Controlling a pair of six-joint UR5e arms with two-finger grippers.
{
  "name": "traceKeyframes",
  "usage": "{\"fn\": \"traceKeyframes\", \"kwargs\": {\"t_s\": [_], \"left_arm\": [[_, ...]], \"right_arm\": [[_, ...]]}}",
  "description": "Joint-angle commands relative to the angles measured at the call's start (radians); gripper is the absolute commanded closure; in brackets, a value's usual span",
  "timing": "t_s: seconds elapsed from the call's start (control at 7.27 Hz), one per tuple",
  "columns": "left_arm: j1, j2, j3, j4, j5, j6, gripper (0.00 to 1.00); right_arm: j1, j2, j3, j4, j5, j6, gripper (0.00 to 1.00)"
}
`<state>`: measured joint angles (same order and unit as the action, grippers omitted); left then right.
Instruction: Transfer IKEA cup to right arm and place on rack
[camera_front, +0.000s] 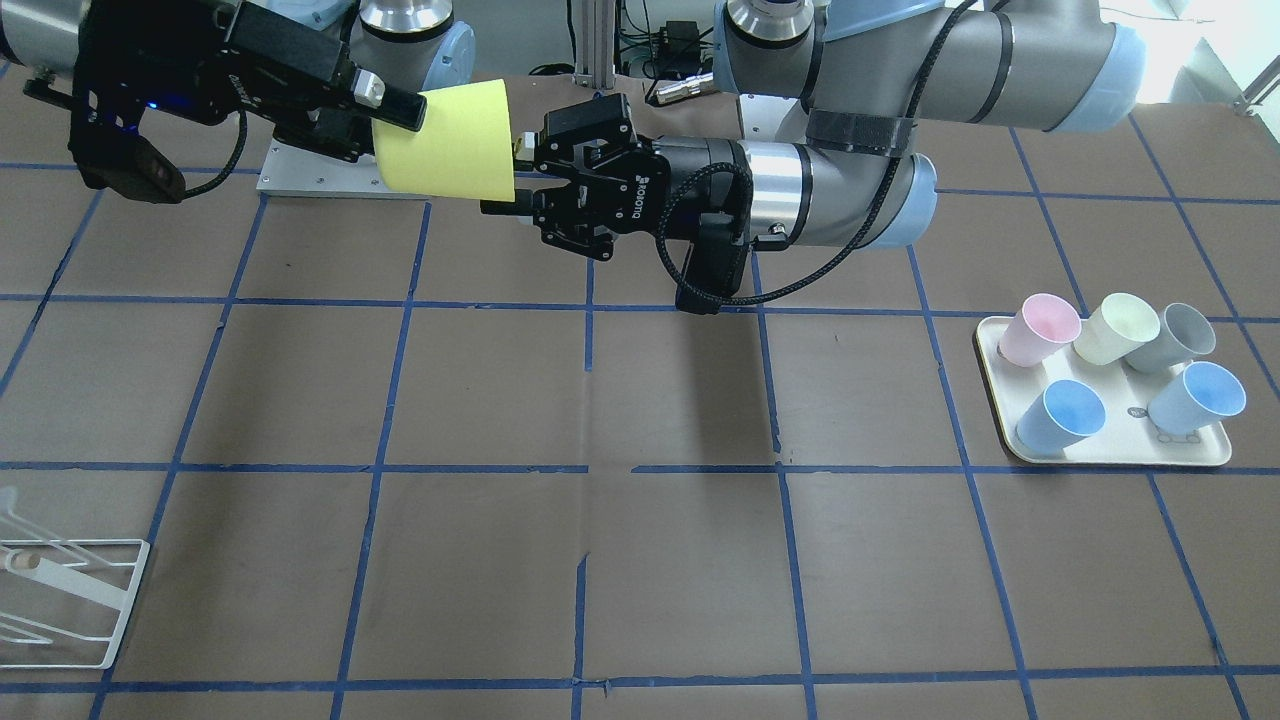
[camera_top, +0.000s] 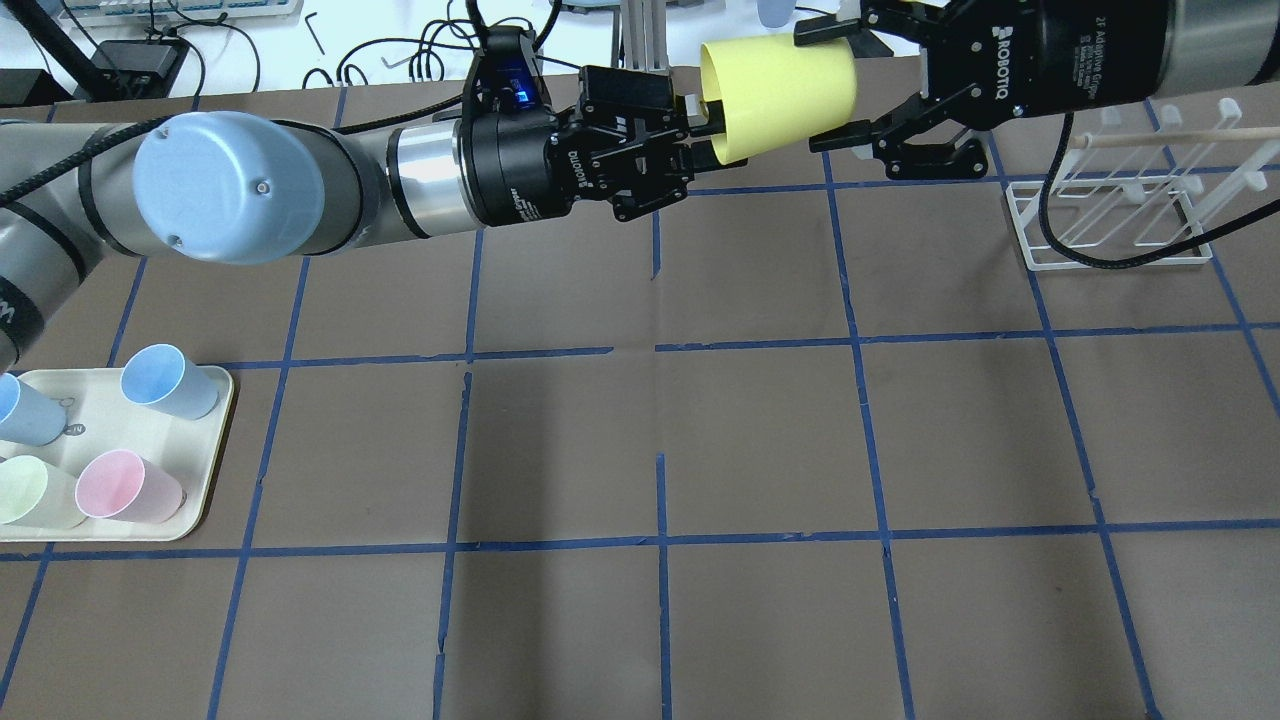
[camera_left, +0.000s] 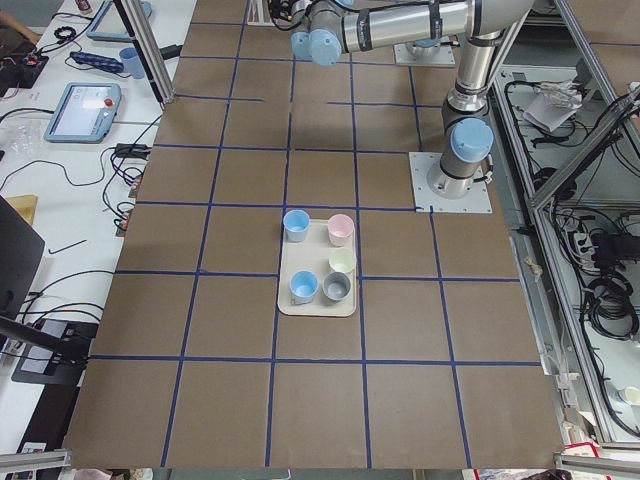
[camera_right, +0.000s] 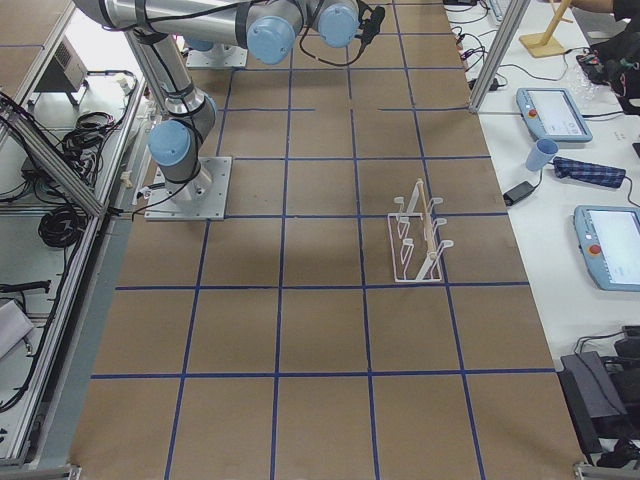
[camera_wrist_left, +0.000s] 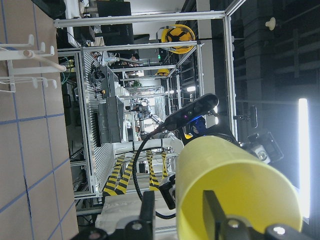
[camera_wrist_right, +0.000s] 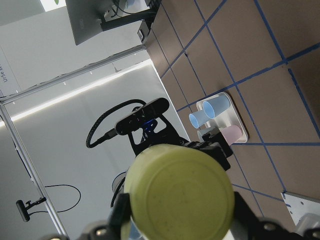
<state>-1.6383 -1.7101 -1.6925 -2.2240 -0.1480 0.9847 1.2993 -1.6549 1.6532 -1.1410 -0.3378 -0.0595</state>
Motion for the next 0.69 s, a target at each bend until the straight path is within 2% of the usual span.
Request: {"fn": "traceKeyframes", "kwargs": {"t_s": [0.0, 0.14, 0.41, 0.55], "left_arm": [[0.029, 0.029, 0.008, 0.001, 0.005, -0.073, 0.41], [0.057, 0.035, 0.007, -0.002, 0.01, -0.077, 0.38], [0.116, 0.046, 0.007, 0.0, 0.135, -0.078, 0.37], [0.126, 0.047, 0.007, 0.0, 0.137, -0.08, 0.37]], "right_arm": [[-0.003, 0.004, -0.006, -0.008, -0.01, 0.015, 0.37], [-0.009, 0.007, -0.009, -0.022, -0.033, 0.027, 0.38], [-0.009, 0.018, -0.041, -0.104, -0.205, 0.068, 0.56], [-0.009, 0.018, -0.044, -0.14, -0.277, 0.075, 0.61]]}}
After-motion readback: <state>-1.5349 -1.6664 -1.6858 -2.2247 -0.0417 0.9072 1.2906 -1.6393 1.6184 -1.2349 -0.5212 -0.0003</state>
